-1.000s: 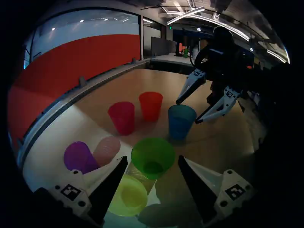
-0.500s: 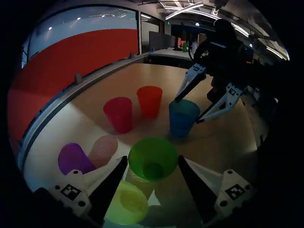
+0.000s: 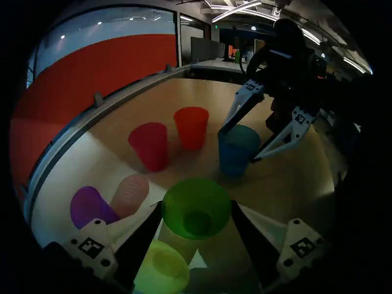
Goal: Pour water
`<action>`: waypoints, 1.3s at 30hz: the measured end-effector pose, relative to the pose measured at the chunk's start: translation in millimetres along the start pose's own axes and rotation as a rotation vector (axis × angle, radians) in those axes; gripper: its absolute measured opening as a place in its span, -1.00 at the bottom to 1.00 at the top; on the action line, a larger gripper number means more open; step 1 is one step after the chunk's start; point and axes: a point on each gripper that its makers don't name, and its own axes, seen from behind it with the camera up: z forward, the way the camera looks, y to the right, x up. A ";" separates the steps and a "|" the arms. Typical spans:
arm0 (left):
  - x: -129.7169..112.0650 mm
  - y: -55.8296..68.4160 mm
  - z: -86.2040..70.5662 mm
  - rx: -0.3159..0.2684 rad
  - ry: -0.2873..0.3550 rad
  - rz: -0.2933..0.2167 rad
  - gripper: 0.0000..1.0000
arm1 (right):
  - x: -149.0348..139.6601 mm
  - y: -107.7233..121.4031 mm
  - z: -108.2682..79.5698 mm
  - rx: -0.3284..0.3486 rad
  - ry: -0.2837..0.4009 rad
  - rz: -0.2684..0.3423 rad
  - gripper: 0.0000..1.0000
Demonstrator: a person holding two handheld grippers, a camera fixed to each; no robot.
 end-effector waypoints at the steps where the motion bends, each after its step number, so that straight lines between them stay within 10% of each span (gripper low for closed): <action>1: -0.3 -0.5 0.5 0.003 0.000 0.000 0.99 | -0.1 0.0 0.3 0.001 0.000 0.001 1.00; 23: 1.9 3.9 1.0 -0.004 0.014 -0.012 0.78 | 0.6 0.1 3.3 0.000 0.003 0.014 0.84; 39: 31.9 12.1 -38.4 0.014 0.097 -0.034 0.78 | 38.9 -3.8 -20.8 -0.034 0.076 0.007 0.83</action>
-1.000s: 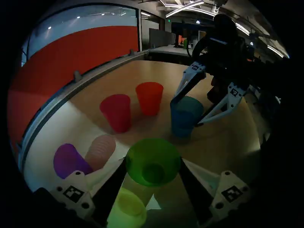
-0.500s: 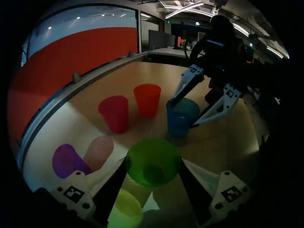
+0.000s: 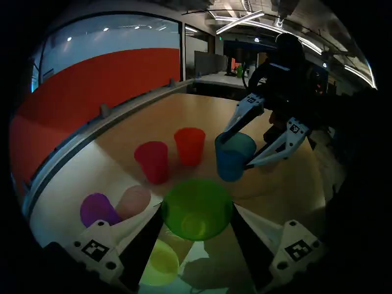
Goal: Pour water
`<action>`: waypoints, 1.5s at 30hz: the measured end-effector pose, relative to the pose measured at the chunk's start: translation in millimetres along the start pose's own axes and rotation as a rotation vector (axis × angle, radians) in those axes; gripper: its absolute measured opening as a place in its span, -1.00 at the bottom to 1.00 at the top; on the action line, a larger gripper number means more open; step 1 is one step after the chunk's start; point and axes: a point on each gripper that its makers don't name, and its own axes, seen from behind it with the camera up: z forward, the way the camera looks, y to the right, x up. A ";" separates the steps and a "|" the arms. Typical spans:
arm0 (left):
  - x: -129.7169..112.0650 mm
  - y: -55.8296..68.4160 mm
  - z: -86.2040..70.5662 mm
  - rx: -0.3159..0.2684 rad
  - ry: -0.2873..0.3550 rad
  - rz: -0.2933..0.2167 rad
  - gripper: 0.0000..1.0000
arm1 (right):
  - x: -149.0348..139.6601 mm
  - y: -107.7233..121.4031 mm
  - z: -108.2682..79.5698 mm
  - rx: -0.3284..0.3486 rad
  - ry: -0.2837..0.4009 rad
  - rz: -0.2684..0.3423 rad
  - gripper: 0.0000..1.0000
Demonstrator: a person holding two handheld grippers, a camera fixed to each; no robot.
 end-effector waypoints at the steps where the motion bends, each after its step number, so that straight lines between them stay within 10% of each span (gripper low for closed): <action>1: 2.8 1.3 -3.5 0.000 0.008 -0.002 0.78 | 4.0 0.3 -2.2 -0.004 0.008 -0.001 0.83; 22: 65.6 -0.9 -77.8 0.083 0.202 -0.023 0.78 | 80.5 -6.2 -43.7 -0.065 0.183 -0.035 0.83; 45: 92.9 2.5 -122.6 0.117 0.352 -0.042 0.79 | 130.3 -22.8 -54.9 -0.100 0.355 -0.026 0.84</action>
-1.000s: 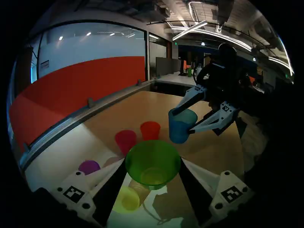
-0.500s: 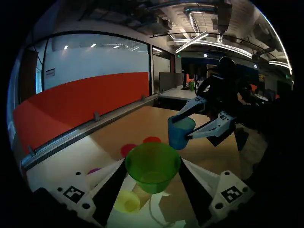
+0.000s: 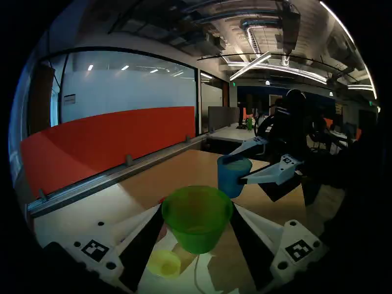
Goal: Pour water
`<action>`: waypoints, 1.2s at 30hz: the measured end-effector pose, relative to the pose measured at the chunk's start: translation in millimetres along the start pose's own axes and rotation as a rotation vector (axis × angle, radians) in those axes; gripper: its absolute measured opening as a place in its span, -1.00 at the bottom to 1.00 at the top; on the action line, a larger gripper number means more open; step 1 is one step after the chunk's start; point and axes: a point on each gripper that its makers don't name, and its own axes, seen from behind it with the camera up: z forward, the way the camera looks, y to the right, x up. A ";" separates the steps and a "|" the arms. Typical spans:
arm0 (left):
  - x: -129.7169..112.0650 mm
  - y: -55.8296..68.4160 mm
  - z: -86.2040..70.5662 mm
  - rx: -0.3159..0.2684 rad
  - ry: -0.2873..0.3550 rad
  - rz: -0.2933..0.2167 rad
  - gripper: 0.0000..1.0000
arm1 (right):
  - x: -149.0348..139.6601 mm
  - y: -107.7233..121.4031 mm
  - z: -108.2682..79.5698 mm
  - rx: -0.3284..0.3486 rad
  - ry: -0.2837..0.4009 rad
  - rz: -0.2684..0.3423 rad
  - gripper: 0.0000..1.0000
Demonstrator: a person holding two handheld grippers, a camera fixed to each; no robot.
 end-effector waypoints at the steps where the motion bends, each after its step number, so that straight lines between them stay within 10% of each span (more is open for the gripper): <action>1: 1.3 0.3 -0.6 0.001 0.006 -0.001 0.79 | 2.8 0.4 0.5 -0.003 0.012 0.003 0.83; 36: 23.0 9.6 -3.8 0.010 0.131 0.027 0.79 | 33.8 3.1 1.9 -0.002 0.052 -0.051 0.83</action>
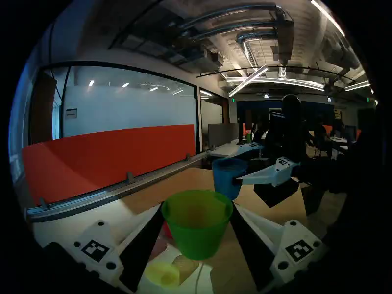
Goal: Pour water
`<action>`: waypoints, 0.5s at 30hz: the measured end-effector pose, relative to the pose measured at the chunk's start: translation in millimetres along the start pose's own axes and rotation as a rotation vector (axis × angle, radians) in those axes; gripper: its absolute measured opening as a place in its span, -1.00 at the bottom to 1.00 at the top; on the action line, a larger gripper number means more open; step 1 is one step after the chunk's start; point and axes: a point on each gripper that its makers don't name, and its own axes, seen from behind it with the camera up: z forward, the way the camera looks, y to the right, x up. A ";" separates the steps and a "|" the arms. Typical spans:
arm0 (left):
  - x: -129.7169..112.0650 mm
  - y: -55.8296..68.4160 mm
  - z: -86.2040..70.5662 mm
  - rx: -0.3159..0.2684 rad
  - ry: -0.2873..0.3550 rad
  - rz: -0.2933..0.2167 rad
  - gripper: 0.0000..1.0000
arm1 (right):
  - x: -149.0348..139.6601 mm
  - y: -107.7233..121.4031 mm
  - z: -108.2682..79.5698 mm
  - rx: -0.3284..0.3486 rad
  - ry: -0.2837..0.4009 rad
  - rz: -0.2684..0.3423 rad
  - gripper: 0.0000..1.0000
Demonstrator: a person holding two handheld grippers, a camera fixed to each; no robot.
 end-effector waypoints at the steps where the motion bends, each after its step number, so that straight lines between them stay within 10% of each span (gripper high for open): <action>1: -0.1 0.7 0.0 0.000 0.002 0.003 0.79 | 1.6 0.0 0.0 0.002 0.000 -0.008 0.83; 15: -4.5 6.5 1.4 -0.010 0.013 0.011 0.79 | 30.2 3.1 2.7 0.013 0.005 -0.133 0.83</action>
